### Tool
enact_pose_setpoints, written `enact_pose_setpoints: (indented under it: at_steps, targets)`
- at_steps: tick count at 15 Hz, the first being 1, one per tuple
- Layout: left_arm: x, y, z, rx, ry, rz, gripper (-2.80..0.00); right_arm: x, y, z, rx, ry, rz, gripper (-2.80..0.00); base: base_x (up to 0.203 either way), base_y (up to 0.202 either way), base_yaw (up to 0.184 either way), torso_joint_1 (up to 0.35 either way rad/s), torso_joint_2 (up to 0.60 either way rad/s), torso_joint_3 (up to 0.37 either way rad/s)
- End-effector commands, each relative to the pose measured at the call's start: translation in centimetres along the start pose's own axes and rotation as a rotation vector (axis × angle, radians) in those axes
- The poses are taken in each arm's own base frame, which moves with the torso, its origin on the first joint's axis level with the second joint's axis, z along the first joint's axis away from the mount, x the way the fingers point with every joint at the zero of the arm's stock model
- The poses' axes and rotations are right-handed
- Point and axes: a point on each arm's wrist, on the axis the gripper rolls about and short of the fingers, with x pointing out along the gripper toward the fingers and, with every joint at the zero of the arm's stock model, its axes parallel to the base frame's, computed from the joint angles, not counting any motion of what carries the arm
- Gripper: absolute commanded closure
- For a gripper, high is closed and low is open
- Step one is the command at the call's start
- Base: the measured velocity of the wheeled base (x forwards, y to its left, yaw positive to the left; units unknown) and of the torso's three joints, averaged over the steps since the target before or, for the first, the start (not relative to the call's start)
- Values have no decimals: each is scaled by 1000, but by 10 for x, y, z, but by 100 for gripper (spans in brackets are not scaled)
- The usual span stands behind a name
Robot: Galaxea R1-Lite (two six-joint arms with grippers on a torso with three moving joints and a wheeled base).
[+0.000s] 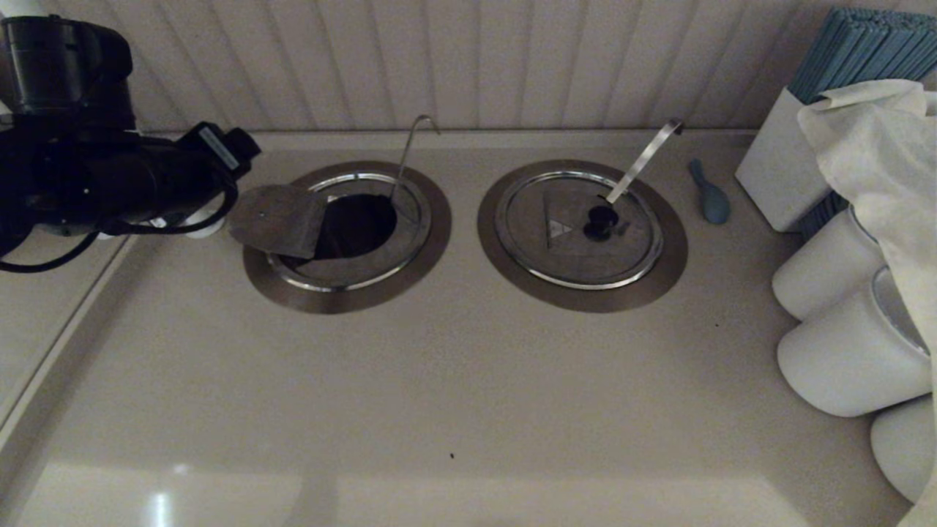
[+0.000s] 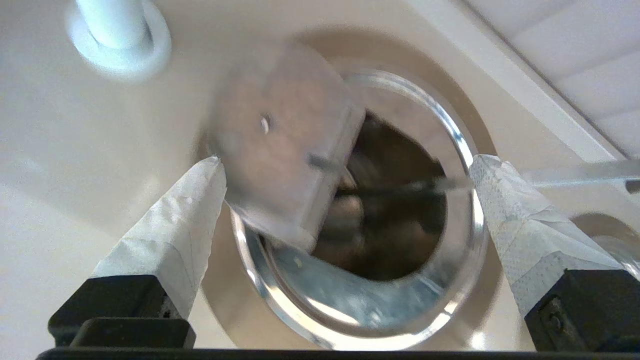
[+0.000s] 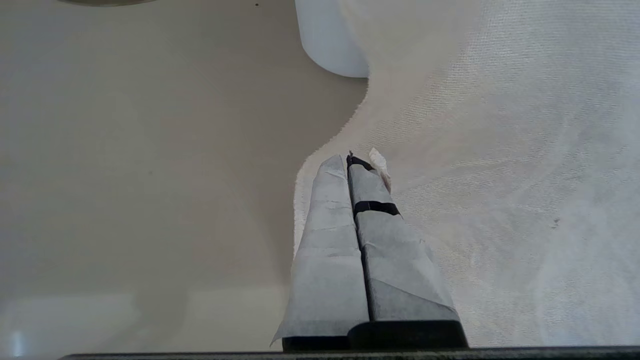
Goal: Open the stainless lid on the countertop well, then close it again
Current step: Close the lid
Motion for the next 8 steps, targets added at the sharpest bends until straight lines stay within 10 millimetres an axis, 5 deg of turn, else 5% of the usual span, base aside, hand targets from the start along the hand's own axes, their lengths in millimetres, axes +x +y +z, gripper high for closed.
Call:
enact_pose_setpoints:
  at_steps: [1, 6, 8]
  targets:
    - [1, 12, 2, -27, 6, 18, -280, 0, 0, 0, 0, 1, 0, 0, 0, 0, 0, 0, 0, 0]
    - [32, 41, 0, -74, -8, -122, -280, 0, 0, 0, 1, 1, 0, 0, 0, 0, 0, 0, 0, 0]
    - [28, 47, 5, -57, 37, -194, -280, 0, 0, 0, 0, 1, 0, 0, 0, 0, 0, 0, 0, 0]
